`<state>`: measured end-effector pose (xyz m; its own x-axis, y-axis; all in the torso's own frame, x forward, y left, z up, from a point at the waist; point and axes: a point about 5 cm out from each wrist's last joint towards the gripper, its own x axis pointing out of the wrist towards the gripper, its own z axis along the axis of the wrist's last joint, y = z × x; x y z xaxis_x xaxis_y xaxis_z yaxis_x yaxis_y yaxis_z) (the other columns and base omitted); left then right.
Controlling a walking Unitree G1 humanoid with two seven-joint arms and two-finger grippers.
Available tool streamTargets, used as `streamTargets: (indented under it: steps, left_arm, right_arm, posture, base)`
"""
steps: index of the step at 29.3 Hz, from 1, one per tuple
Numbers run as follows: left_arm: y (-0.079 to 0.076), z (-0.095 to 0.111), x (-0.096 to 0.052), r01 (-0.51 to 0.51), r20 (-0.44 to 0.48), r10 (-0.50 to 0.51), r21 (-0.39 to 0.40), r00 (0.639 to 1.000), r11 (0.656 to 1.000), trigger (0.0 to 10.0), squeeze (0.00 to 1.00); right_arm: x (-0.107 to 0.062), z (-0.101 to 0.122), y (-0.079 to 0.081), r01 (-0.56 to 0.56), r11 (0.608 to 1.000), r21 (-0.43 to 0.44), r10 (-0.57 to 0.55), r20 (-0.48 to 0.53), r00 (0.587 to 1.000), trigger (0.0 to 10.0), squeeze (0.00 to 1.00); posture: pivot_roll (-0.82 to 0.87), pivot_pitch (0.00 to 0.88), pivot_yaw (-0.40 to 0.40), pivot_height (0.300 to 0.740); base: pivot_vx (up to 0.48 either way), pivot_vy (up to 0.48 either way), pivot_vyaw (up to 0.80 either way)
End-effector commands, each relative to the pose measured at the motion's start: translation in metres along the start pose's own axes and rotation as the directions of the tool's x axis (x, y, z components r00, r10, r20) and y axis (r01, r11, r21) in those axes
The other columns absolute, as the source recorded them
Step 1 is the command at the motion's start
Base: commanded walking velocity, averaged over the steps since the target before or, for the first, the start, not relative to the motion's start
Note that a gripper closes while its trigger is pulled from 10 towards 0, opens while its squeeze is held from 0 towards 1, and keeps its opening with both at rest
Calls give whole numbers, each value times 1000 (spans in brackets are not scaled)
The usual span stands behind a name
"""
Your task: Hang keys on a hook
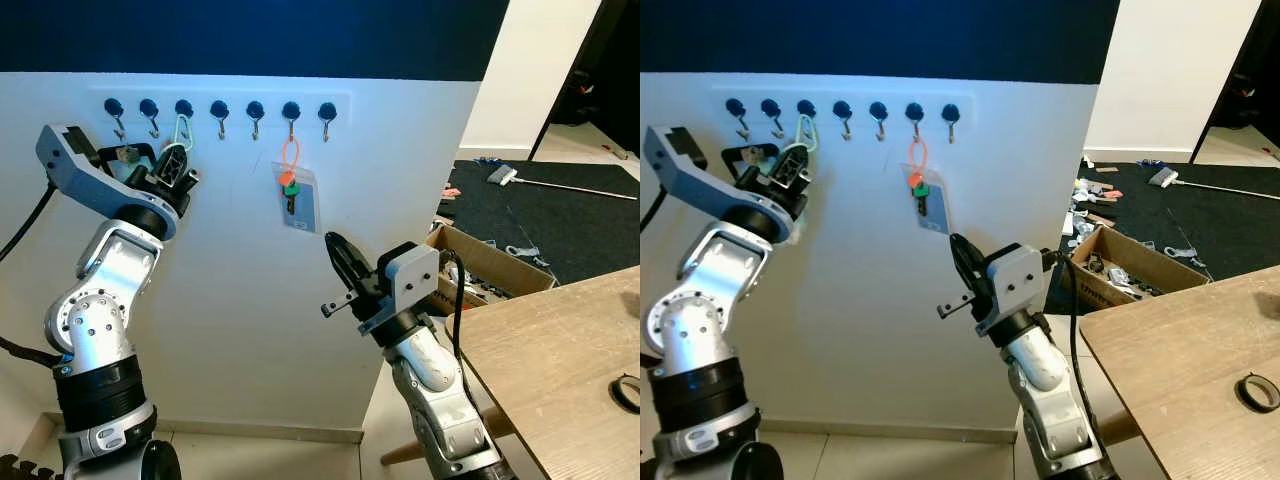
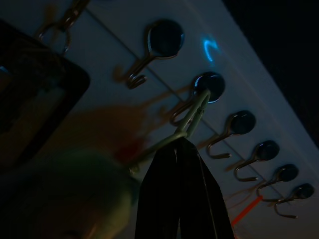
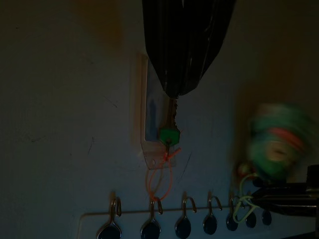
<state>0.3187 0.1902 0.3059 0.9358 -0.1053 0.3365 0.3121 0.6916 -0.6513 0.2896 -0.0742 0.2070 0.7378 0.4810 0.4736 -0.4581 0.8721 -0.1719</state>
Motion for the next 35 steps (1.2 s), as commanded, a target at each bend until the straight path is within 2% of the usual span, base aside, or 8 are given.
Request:
streamTargets:
  steps: [1, 16, 17, 18, 19, 25, 30, 35]
  left_arm:
    - [-2, 1, 1, 12, 4, -12, 8, 1000, 1000, 10000, 0]
    - [16, -25, -8, -69, -73, 69, 5, 995, 998, 10000, 0]
    - [17, -28, -10, -73, -76, 73, 9, 994, 997, 10000, 110]
    - [17, -28, -11, -75, -75, 76, 19, 994, 997, 10000, 384]
    - [17, -28, -12, -77, -72, 79, 26, 994, 997, 10000, 1000]
    - [16, -25, -16, -70, -49, 71, 41, 996, 997, 10000, 1000]
    - [3, -16, -20, 24, -5, -24, 13, 1000, 1000, 10000, 1000]
    - [-2, -11, -20, 51, 18, -51, 10, 999, 999, 10000, 1000]
  right_arm:
    - [-1, -1, 1, -1, 1000, 1, 1, -9, 1000, 10000, 0]
    - [-1, -2, 1, -9, 1000, 0, 9, -11, 1000, 10000, 0]
    - [-1, -2, 1, -11, 1000, 0, 11, -11, 1000, 10000, 0]
    - [-1, -2, 1, -12, 1000, 0, 12, -12, 1000, 10000, 0]
    - [-1, -2, 1, -13, 1000, -1, 13, -12, 1000, 10000, 0]
    - [-1, -2, 1, -17, 1000, 0, 17, -13, 1000, 10000, 0]
    - [0, -2, 1, -21, 1000, 1, 21, -11, 1000, 10000, 0]
    - [0, -2, 2, -23, 1000, 3, 23, -11, 1000, 10000, 0]
  posture:
    - [172, 88, 32, 740]
    - [173, 87, 24, 740]
    - [173, 85, 23, 740]
    - [174, 85, 22, 740]
    - [174, 85, 22, 740]
    - [179, 83, 18, 740]
    - [181, 81, 16, 740]
    - [184, 83, 17, 740]
  base:
    - [0, 0, 0]
    - [0, 0, 0]
    - [0, 0, 0]
    - [0, 0, 0]
    - [0, 0, 0]
    - [0, 0, 0]
    - [0, 0, 0]
    - [0, 0, 0]
